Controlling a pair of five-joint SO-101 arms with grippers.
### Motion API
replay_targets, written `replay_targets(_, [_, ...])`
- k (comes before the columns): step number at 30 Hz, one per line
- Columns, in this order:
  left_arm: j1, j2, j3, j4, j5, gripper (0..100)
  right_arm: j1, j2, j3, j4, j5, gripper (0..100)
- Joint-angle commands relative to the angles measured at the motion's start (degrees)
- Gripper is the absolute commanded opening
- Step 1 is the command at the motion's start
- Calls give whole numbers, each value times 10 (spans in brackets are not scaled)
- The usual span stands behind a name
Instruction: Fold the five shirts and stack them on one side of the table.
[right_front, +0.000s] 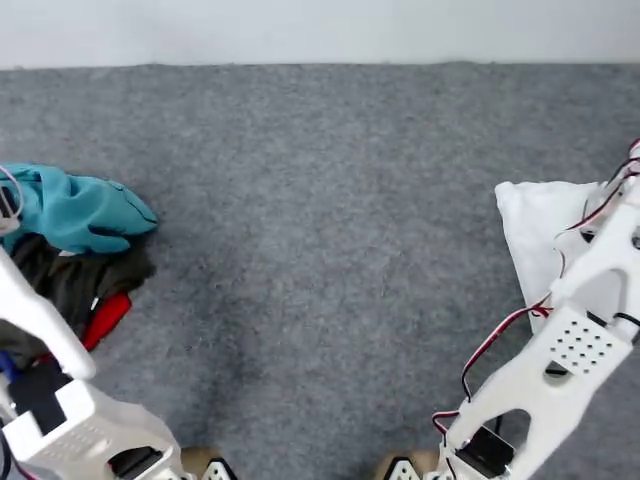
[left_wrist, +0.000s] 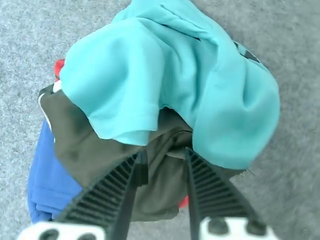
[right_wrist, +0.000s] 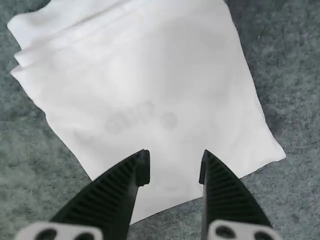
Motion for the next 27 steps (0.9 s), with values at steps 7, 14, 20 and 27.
replay_targets(7, [-28,84,15,-133,2,128,-7,-44,-3,24,3,184])
replay_targets(14, [-30,199,5,-150,4,122,-6,-44,-3,24,3,184])
replay_targets(20, [-25,205,-23,-146,4,9,-7,-43,-2,24,3,184])
replay_targets(27, [-5,142,-147,-16,4,13,-10,-45,47,24,3,184])
